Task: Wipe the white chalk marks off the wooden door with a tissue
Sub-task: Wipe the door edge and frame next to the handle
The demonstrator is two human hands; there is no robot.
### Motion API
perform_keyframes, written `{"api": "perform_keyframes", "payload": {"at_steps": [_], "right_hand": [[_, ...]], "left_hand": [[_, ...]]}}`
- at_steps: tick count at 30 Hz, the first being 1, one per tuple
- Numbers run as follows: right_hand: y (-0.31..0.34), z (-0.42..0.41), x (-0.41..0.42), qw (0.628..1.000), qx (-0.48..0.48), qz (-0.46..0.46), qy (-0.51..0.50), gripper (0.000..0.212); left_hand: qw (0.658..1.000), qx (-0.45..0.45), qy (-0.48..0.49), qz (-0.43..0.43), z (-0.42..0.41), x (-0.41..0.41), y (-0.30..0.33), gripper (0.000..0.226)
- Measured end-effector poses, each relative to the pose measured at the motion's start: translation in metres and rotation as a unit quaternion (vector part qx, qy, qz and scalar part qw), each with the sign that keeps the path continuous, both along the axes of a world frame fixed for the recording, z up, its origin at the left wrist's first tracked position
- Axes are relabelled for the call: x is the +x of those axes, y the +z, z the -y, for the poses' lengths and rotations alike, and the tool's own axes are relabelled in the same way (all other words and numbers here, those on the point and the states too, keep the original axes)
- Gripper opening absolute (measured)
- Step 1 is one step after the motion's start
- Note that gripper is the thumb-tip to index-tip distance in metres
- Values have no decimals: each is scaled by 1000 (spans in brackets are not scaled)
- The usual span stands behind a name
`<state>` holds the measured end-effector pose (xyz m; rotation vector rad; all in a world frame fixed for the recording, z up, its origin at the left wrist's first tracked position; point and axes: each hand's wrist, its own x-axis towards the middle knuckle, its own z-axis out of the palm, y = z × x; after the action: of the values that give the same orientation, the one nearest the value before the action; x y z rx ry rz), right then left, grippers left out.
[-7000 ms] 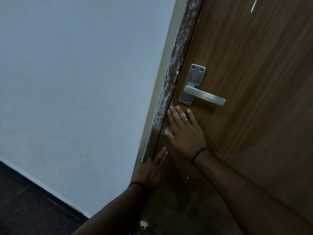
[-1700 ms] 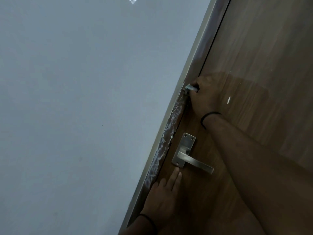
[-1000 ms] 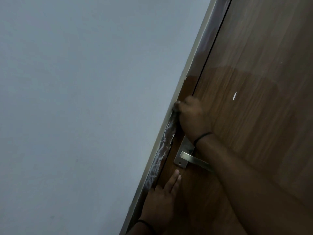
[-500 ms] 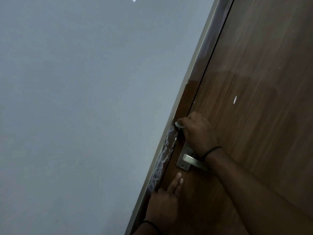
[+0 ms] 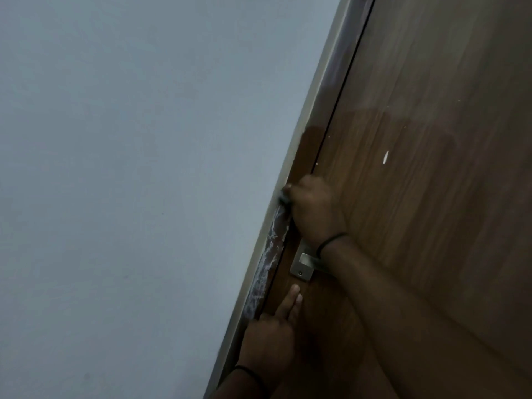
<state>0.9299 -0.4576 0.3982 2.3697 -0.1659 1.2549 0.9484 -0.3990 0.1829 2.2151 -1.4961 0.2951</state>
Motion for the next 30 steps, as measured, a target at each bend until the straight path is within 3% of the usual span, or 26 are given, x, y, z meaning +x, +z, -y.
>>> {"api": "perform_keyframes", "payload": {"at_steps": [3, 8, 15, 25, 30], "right_hand": [[-17, 7, -11, 999, -20, -36, 23, 6], [13, 10, -5, 998, 29, 48, 7, 8], [-21, 12, -12, 999, 30, -44, -10, 16], [-19, 11, -8, 997, 58, -19, -41, 19], [-24, 10, -13, 996, 34, -57, -61, 22]], "left_hand": [[1000, 3, 3, 2, -1, 2, 0, 75], [1000, 3, 10, 5, -2, 1, 0, 77], [999, 2, 30, 12, -3, -2, 3, 72], [999, -11, 22, 20, -7, 1, 7, 66], [999, -19, 25, 36, -10, -1, 13, 62]]}}
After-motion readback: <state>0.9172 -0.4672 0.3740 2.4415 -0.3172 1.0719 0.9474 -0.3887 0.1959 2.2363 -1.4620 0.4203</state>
